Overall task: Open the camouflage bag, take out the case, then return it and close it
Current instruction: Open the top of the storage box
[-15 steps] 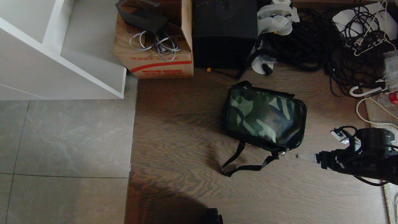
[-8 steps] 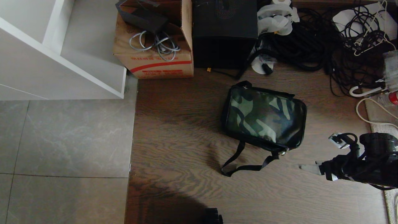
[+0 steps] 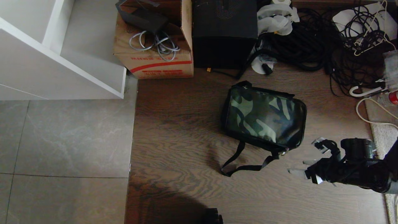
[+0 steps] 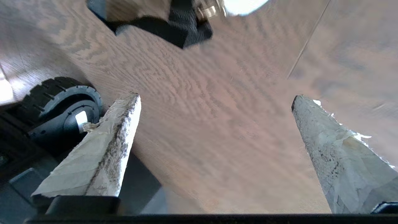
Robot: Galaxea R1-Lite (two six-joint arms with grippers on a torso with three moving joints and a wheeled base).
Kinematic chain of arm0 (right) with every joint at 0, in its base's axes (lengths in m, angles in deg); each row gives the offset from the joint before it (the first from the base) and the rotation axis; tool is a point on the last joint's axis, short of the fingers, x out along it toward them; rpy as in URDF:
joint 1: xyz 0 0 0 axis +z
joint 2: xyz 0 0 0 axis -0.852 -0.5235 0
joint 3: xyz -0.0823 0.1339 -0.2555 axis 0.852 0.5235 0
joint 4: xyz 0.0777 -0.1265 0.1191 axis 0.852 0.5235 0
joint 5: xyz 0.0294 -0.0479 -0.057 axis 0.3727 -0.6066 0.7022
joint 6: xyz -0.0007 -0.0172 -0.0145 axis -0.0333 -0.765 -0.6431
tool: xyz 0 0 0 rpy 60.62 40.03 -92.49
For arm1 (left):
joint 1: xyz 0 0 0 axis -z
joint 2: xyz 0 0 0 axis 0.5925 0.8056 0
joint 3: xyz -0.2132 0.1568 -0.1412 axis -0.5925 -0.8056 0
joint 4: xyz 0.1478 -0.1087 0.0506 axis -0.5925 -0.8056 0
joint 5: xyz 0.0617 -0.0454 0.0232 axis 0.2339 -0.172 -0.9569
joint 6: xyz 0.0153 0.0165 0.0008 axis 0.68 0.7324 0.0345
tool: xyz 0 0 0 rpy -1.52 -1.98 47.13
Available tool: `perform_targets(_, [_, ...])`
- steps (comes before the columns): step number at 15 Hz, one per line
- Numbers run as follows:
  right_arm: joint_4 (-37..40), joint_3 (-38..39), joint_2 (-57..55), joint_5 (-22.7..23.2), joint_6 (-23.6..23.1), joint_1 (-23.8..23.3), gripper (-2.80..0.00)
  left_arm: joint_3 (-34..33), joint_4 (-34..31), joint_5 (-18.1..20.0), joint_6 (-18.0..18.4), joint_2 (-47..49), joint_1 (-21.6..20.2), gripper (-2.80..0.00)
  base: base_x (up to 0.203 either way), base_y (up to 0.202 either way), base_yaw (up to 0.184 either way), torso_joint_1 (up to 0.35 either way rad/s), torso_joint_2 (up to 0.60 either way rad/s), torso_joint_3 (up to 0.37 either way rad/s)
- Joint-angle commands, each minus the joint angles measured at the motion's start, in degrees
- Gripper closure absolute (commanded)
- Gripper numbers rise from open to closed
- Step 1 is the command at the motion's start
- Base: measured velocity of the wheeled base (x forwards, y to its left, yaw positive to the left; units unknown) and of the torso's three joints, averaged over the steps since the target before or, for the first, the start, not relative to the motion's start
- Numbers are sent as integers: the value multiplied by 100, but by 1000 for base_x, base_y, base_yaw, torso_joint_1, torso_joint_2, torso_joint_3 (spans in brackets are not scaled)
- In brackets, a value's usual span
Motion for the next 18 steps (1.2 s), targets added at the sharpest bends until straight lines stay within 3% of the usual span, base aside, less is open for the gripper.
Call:
perform_targets(1, [-59,-256,-539,-8,495,133,-280,-61,3,-4,-2,-2,2,0,0,0,0,0,0,0])
perform_targets(4, [-106,-534,-690,-236,1143,331,-280,-61,-1,-4,-2,-2,-1,0,0,0,0,0,0,0])
perform_targets(6, [-219,-673,-711,-236,1930,500,-280,-62,4,-4,-2,-2,0,0,0,0,0,0,0,0])
perform_targets(8, [-711,-769,-796,-246,2380,619,-280,-53,4,-4,-2,-2,2,0,0,0,0,0,0,0])
perform_targets(15, [-1203,-879,-933,-230,2495,605,-280,-53,4,-4,-2,-2,0,0,0,0,0,0,0,0])
perform_targets(16, [-1258,-879,-949,-222,2504,581,-70,-58,2,-4,-2,-2,-1,0,0,0,0,0,0,0])
perform_targets(17, [-1340,-884,-963,-221,2515,546,0,-56,-3,-4,-2,-2,-6,0,0,0,0,0,0,0])
perform_targets(18, [-1363,-897,-984,-239,2445,544,0,-53,4,-4,-2,-2,-6,0,0,0,0,0,0,0])
